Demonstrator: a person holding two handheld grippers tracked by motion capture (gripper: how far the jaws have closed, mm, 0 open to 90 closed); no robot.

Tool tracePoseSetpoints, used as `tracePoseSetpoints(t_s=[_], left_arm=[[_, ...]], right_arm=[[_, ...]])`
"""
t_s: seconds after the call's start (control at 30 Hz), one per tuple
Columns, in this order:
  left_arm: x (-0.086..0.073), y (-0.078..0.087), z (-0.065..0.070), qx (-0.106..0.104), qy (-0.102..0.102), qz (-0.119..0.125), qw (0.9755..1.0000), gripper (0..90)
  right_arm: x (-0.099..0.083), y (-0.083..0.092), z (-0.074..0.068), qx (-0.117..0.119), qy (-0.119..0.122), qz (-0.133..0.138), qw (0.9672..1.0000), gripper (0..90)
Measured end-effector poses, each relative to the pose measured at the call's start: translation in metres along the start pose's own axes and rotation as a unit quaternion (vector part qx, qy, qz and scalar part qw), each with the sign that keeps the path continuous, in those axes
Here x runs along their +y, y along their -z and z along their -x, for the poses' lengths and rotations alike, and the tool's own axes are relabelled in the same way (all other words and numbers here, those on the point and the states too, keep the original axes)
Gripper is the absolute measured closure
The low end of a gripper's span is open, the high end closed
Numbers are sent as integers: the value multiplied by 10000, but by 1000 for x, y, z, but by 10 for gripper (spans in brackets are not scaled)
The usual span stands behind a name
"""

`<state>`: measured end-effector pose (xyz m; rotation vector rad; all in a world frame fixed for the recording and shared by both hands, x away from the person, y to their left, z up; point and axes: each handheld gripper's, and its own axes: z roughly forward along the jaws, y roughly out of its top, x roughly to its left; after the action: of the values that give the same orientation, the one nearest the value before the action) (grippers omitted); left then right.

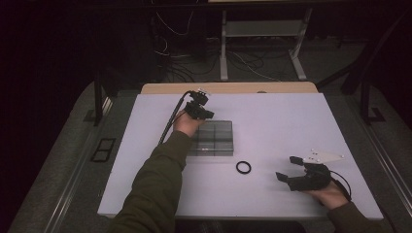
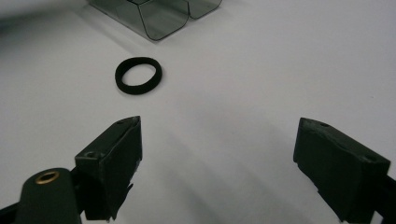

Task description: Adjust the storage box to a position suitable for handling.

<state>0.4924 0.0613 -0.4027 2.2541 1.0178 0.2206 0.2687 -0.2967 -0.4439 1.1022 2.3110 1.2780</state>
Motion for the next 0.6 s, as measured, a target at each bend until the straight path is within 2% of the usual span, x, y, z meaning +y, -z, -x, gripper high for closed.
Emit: tracePoseSetpoints(t_s=[0.13,0.3,0.6], left_arm=[[1,-6,4,11,-7,-76,10000,889],[1,-6,4,-7,-105,-142,9998,889],[-3,-4,2,-78,-148,-258,9995,890]], right_arm=[[0,0,0,-11,4,13,10000,147],[0,1,0,-15,7,27,10000,146],[0,1,0,-35,-4,11,10000,147]])
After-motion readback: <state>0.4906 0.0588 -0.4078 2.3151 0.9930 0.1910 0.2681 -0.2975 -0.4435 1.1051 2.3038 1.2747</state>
